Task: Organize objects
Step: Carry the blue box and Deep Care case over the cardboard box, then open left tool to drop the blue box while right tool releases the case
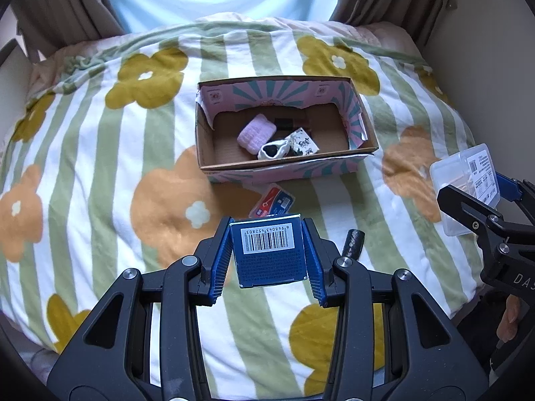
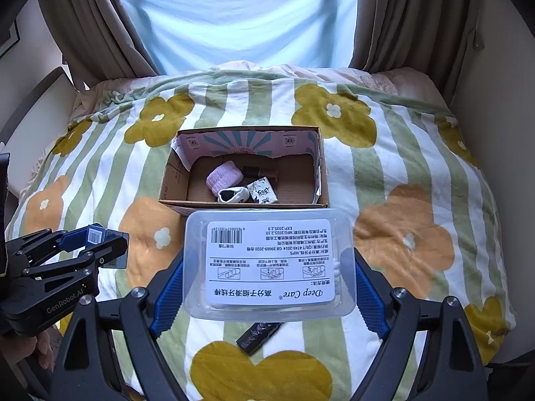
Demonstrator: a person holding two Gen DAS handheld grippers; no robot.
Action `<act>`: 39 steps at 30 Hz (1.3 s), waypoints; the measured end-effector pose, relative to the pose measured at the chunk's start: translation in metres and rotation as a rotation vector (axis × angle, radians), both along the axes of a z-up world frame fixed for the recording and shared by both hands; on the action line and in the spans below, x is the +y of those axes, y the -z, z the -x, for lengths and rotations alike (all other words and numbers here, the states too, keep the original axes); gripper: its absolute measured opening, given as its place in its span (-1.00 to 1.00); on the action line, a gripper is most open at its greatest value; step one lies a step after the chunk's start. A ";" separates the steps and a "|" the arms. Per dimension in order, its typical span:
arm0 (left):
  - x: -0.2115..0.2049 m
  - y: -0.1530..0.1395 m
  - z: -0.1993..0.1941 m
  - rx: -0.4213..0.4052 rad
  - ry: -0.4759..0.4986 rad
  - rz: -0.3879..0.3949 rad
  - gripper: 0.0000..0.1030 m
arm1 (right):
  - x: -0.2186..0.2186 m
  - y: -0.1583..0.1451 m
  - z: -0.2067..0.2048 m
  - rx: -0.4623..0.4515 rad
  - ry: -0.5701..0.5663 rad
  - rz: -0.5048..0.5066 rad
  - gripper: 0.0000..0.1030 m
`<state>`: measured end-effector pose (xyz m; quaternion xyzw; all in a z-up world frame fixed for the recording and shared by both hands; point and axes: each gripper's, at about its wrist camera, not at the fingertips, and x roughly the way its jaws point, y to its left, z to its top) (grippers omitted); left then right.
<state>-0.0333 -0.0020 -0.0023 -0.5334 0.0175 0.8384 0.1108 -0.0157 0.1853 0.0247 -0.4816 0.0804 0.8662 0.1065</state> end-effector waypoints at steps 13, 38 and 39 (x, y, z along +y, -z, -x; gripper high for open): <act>-0.003 0.007 0.092 -0.014 0.045 -0.022 -0.28 | 0.031 -0.006 0.092 0.013 0.061 0.012 0.65; 0.026 0.184 0.281 -0.147 0.052 0.060 -0.28 | 0.091 0.180 0.239 -0.244 0.287 0.188 0.65; 0.028 0.190 0.283 -0.153 0.055 0.065 -0.28 | 0.092 0.183 0.239 -0.245 0.295 0.192 0.65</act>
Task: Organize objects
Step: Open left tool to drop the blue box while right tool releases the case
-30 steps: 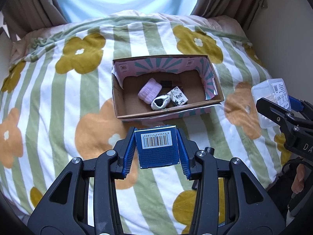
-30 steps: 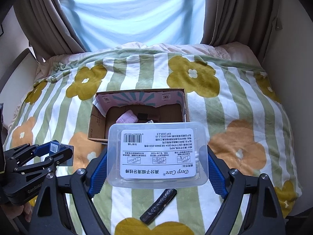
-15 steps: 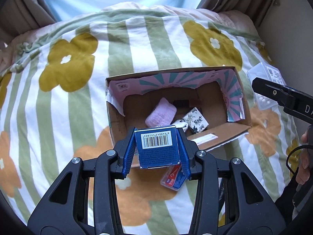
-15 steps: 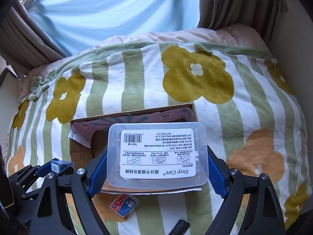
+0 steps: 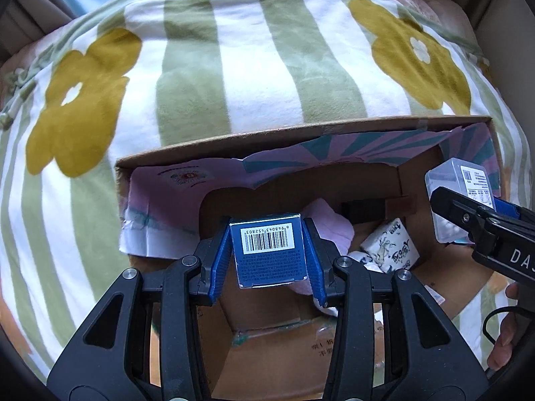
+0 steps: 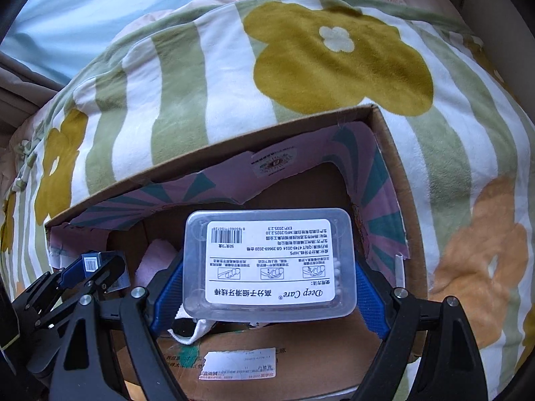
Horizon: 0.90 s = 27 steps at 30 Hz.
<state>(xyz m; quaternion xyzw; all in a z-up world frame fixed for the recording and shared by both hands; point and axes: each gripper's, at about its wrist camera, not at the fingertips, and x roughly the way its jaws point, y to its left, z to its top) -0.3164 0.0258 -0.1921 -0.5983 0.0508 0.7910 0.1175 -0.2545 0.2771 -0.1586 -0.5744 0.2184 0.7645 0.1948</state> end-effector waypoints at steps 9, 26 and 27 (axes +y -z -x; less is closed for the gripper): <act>0.006 0.010 0.003 -0.001 0.031 0.023 -0.28 | 0.012 0.012 0.003 -0.005 0.073 0.060 0.66; 0.024 -0.011 -0.018 0.079 0.160 0.014 1.00 | 0.016 -0.004 0.017 0.059 0.057 0.076 0.98; 0.023 -0.014 -0.019 0.076 0.160 0.015 1.00 | 0.014 -0.005 0.018 0.058 0.046 0.067 0.98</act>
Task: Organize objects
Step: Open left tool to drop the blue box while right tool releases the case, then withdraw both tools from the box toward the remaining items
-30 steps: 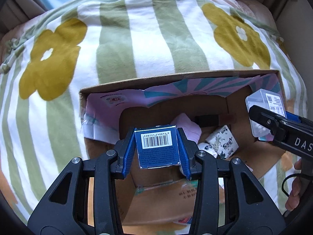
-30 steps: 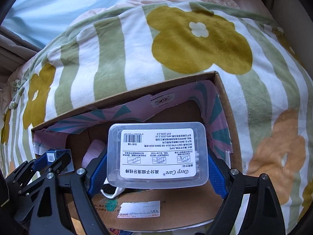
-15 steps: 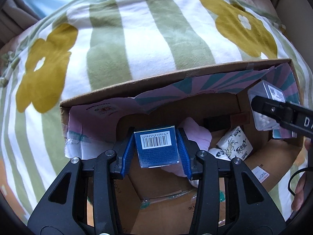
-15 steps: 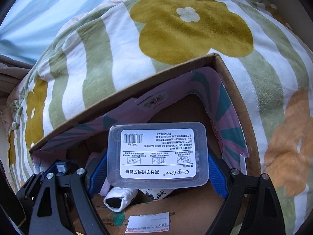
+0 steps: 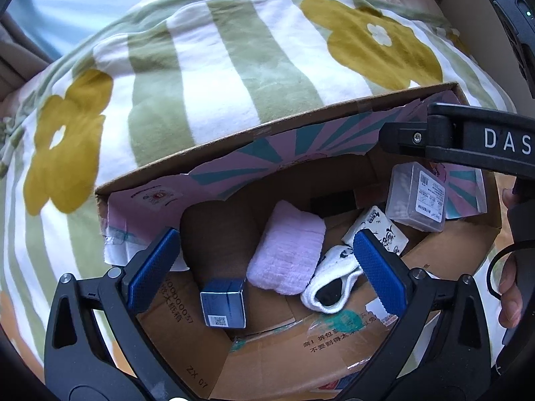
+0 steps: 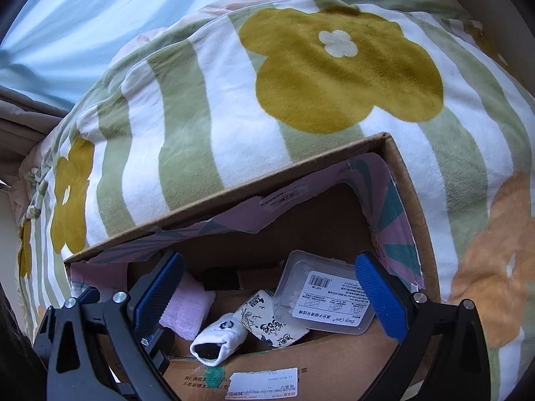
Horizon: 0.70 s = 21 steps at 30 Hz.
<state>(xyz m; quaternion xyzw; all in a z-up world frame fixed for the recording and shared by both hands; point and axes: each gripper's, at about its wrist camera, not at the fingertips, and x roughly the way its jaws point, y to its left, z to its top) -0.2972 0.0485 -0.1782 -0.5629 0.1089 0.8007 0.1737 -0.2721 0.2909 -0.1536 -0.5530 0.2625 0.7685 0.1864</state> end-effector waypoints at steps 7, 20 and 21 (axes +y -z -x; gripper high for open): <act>-0.009 -0.020 -0.009 0.007 -0.020 -0.030 0.99 | -0.009 -0.021 -0.006 -0.007 -0.035 -0.033 0.98; -0.032 -0.113 -0.063 0.084 -0.105 -0.043 1.00 | -0.042 -0.124 -0.048 0.085 -0.148 -0.143 0.98; -0.035 -0.121 -0.069 0.096 -0.118 -0.045 1.00 | -0.045 -0.133 -0.053 0.096 -0.160 -0.147 0.98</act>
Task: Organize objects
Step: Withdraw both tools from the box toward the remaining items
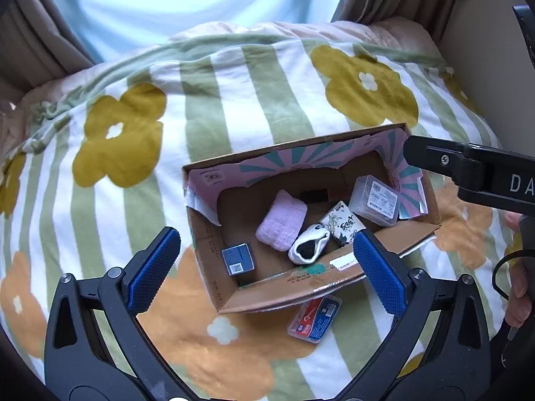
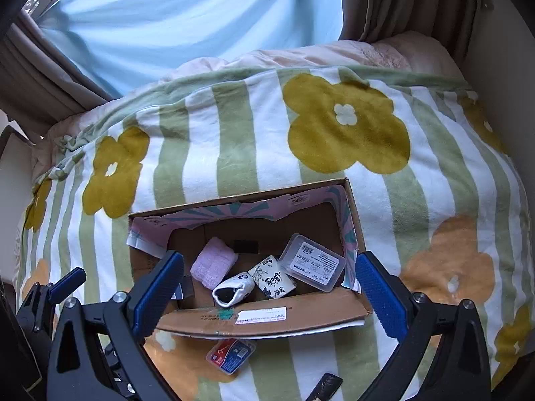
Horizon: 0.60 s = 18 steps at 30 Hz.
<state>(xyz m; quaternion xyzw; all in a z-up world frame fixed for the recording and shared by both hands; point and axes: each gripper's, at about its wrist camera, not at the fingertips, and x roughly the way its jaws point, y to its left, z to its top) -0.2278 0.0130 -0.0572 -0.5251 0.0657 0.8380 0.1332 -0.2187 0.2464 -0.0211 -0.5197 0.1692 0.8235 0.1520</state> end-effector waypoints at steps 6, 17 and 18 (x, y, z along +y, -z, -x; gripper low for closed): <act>-0.022 -0.039 -0.043 0.046 -0.092 -0.022 1.00 | -0.016 -0.038 -0.037 0.038 -0.063 -0.024 0.98; -0.044 -0.073 -0.124 0.077 -0.167 -0.020 1.00 | -0.033 -0.058 -0.116 0.051 -0.102 -0.035 0.98; -0.045 -0.074 -0.132 0.077 -0.173 -0.021 1.00 | -0.033 -0.057 -0.122 0.044 -0.098 -0.043 0.99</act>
